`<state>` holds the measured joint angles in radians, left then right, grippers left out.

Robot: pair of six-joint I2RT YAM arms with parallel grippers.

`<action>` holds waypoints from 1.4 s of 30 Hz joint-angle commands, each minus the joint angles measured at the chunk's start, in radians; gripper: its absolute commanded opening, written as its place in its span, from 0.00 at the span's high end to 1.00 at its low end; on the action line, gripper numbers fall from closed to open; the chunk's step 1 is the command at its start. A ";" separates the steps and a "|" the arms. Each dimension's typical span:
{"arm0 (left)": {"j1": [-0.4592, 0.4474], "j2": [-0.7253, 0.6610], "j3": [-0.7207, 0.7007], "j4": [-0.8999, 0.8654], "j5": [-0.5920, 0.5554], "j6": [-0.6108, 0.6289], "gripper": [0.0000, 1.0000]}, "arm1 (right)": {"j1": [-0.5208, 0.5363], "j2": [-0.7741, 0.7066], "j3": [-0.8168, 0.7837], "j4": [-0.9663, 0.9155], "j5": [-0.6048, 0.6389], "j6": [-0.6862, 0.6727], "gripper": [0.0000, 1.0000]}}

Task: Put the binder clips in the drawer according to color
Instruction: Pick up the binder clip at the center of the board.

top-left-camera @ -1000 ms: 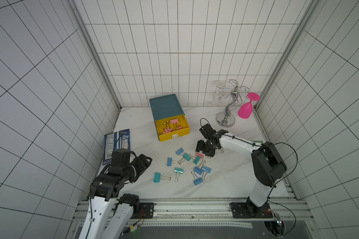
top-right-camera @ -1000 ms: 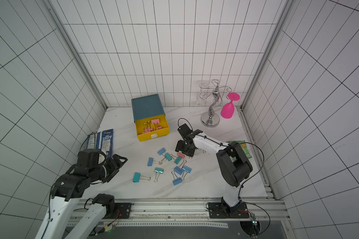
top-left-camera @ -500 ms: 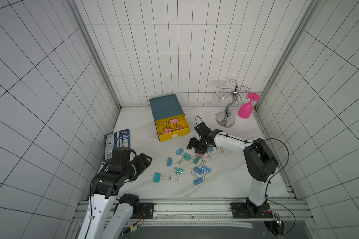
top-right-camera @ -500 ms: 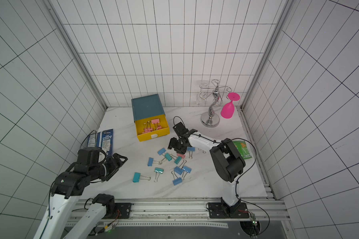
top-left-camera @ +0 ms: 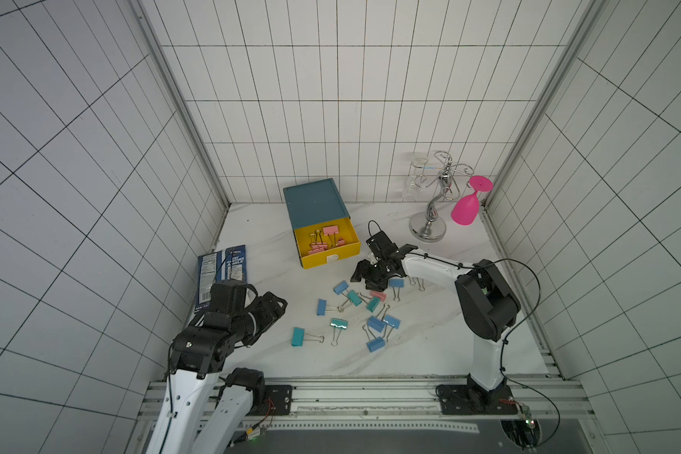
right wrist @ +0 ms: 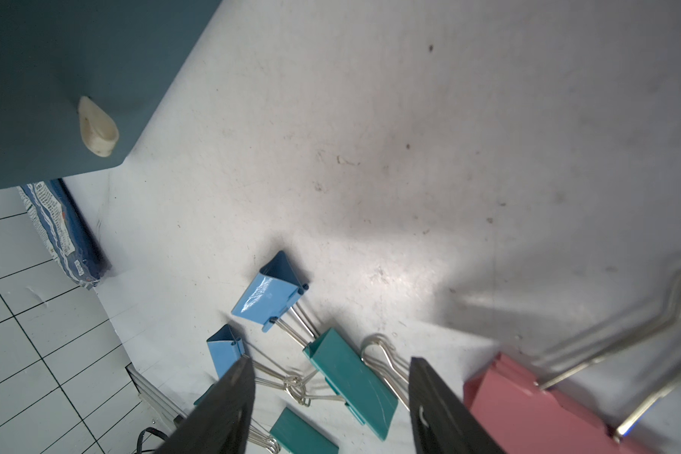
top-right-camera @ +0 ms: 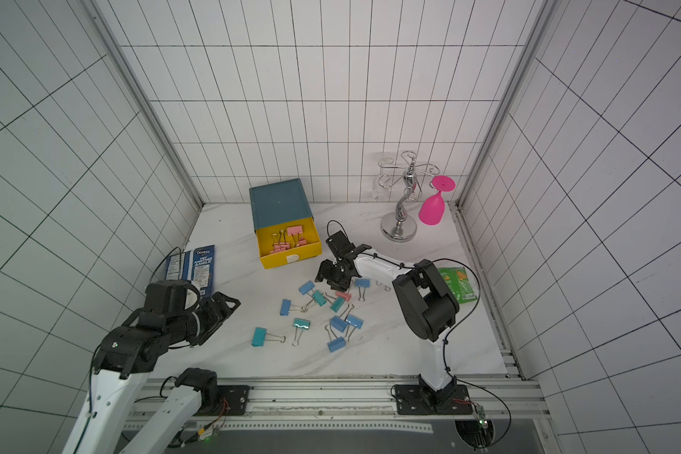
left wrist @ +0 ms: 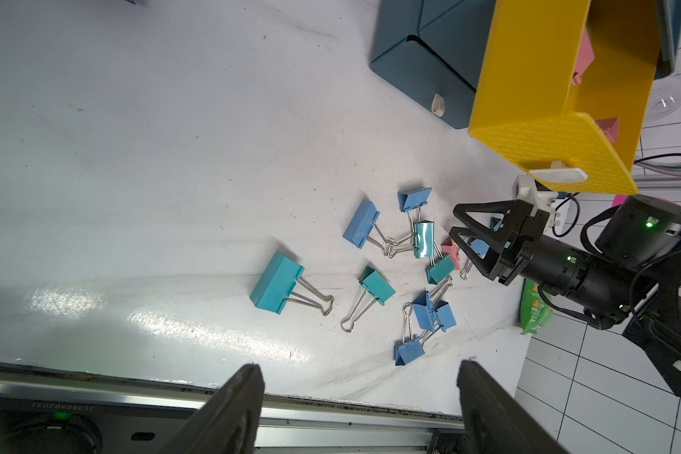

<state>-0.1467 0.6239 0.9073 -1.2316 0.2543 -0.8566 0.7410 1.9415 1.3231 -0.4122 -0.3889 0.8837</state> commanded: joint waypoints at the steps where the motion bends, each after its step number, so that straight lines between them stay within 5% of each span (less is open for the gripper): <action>1: 0.004 -0.013 0.012 0.006 -0.012 0.002 0.19 | 0.005 0.011 -0.024 -0.020 0.005 -0.001 0.36; 21: 0.005 -0.020 -0.020 0.055 0.024 -0.030 0.19 | -0.025 -0.141 -0.118 -0.181 0.135 -0.118 0.36; 27: 0.004 -0.021 -0.024 0.070 0.027 -0.040 0.19 | -0.017 -0.209 -0.079 -0.242 0.128 -0.202 0.35; 42: 0.005 -0.029 -0.038 0.106 0.040 -0.080 0.19 | -0.038 -0.230 -0.097 -0.496 0.351 -0.486 0.26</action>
<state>-0.1467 0.6086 0.8803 -1.1545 0.2867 -0.9272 0.7124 1.6985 1.2438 -0.8444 -0.0921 0.4805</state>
